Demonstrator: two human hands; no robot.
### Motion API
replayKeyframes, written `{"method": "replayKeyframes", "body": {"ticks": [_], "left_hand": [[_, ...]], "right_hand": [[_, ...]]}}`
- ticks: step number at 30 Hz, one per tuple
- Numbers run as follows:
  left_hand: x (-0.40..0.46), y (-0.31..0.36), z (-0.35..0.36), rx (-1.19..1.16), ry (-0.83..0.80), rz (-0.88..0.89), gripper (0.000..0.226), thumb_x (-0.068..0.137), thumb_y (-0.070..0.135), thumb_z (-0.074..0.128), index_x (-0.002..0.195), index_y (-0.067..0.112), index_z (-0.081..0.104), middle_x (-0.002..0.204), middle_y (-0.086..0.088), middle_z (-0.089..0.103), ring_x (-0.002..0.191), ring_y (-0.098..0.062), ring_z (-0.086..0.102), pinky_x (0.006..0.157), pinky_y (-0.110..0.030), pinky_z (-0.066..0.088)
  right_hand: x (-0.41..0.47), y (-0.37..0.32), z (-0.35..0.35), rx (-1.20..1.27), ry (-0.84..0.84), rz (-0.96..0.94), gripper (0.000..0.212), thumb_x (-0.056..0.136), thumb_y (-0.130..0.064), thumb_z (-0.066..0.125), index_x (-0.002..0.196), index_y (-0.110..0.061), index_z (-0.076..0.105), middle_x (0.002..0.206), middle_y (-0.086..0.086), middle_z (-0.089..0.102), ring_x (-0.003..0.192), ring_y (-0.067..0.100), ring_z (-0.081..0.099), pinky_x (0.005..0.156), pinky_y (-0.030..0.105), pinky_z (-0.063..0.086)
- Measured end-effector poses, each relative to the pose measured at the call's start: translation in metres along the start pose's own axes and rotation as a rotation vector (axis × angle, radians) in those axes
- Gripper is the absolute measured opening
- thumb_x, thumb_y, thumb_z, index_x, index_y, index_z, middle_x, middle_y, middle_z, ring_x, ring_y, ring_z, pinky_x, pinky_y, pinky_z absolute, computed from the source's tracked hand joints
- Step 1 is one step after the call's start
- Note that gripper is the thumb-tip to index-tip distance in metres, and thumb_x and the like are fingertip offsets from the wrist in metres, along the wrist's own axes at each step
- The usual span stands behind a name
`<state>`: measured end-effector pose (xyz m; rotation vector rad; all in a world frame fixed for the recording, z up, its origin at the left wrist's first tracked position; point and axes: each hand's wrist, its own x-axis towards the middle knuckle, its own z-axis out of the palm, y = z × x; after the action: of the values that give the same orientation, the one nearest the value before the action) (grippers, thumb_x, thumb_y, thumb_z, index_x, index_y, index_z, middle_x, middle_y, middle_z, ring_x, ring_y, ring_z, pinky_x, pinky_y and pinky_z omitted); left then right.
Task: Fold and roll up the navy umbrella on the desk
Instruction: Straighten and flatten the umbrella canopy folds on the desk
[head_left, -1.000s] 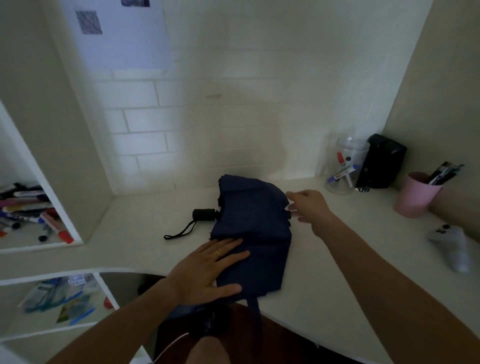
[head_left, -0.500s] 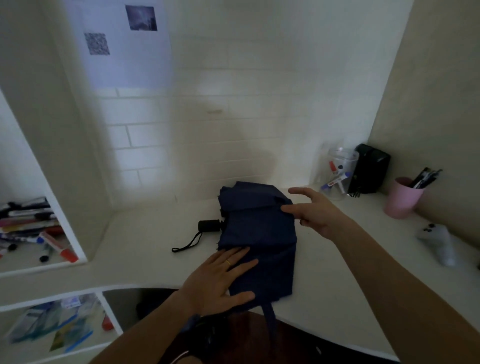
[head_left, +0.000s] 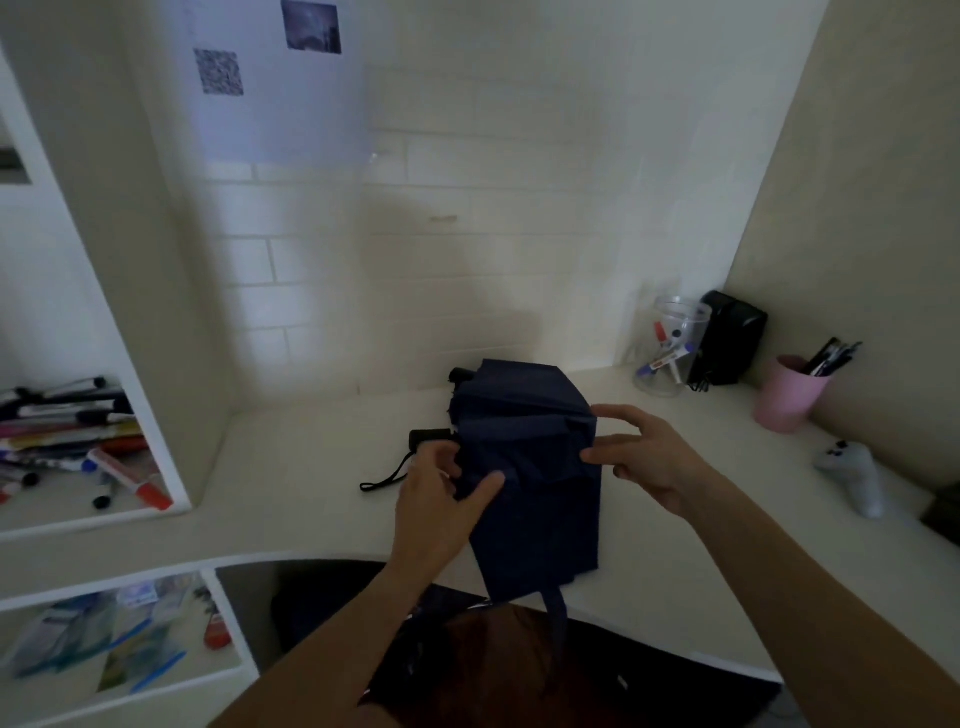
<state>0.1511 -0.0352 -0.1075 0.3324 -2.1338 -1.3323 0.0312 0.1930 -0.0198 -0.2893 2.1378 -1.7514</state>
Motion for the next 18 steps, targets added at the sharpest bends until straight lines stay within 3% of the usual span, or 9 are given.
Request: {"method": "replayKeyframes", "body": {"ticks": [3, 6, 8, 11, 14, 16, 18], "left_hand": [[0.018, 0.018, 0.005, -0.204, -0.027, -0.256, 0.059, 0.075, 0.044, 0.087, 0.118, 0.021, 0.055, 0.109, 0.000, 0.063, 0.098, -0.015, 0.063, 0.085, -0.030, 0.055], [0.030, 0.029, 0.006, -0.220, -0.002, -0.200, 0.024, 0.083, 0.033, 0.083, 0.096, 0.020, 0.067, 0.100, -0.007, 0.068, 0.093, -0.021, 0.066, 0.085, -0.036, 0.057], [0.035, 0.037, 0.001, -0.255, 0.063, -0.152, 0.016, 0.084, 0.032, 0.082, 0.091, 0.024, 0.071, 0.100, -0.005, 0.069, 0.092, -0.019, 0.067, 0.086, -0.038, 0.059], [0.034, 0.050, -0.013, -0.190, 0.114, -0.083, 0.017, 0.082, 0.034, 0.083, 0.089, 0.021, 0.075, 0.100, 0.000, 0.071, 0.090, -0.011, 0.068, 0.081, -0.025, 0.057], [0.018, 0.056, -0.025, -0.221, -0.008, -0.082, 0.015, 0.084, 0.026, 0.082, 0.087, 0.012, 0.076, 0.086, 0.001, 0.076, 0.078, -0.003, 0.069, 0.071, -0.012, 0.053], [0.009, 0.054, -0.027, -0.268, -0.059, -0.108, 0.018, 0.086, 0.025, 0.080, 0.084, 0.008, 0.075, 0.081, 0.000, 0.075, 0.074, 0.000, 0.067, 0.068, -0.010, 0.051], [0.006, 0.048, -0.024, -0.327, -0.061, -0.169, 0.027, 0.087, 0.032, 0.078, 0.079, 0.007, 0.074, 0.083, -0.009, 0.076, 0.079, -0.010, 0.069, 0.076, -0.017, 0.054]], "right_hand": [[-0.002, 0.005, -0.001, 0.053, 0.005, -0.034, 0.063, 0.070, 0.010, 0.080, 0.121, -0.024, 0.066, 0.107, 0.021, 0.075, 0.090, 0.025, 0.067, 0.073, 0.033, 0.044], [-0.004, 0.006, -0.002, 0.065, 0.013, -0.064, 0.057, 0.074, 0.007, 0.079, 0.120, -0.024, 0.067, 0.105, 0.019, 0.075, 0.086, 0.023, 0.066, 0.070, 0.032, 0.043], [-0.004, 0.008, -0.003, 0.035, 0.019, -0.097, 0.051, 0.079, 0.003, 0.077, 0.122, -0.023, 0.066, 0.104, 0.018, 0.076, 0.087, 0.022, 0.066, 0.070, 0.033, 0.044], [-0.007, 0.012, -0.004, -0.036, 0.031, -0.182, 0.043, 0.085, -0.004, 0.073, 0.122, -0.024, 0.065, 0.097, 0.014, 0.077, 0.086, 0.020, 0.066, 0.068, 0.030, 0.045], [-0.011, 0.017, -0.006, -0.068, 0.010, -0.270, 0.043, 0.085, -0.006, 0.075, 0.119, -0.031, 0.067, 0.097, 0.015, 0.076, 0.082, 0.015, 0.066, 0.062, 0.021, 0.048], [-0.013, 0.021, -0.007, -0.066, 0.000, -0.315, 0.043, 0.084, -0.010, 0.077, 0.118, -0.034, 0.069, 0.101, 0.015, 0.072, 0.085, 0.016, 0.068, 0.060, 0.016, 0.048], [-0.013, 0.025, -0.006, -0.048, 0.004, -0.325, 0.041, 0.084, -0.012, 0.078, 0.118, -0.034, 0.070, 0.104, 0.013, 0.071, 0.087, 0.017, 0.068, 0.060, 0.014, 0.048]]}}
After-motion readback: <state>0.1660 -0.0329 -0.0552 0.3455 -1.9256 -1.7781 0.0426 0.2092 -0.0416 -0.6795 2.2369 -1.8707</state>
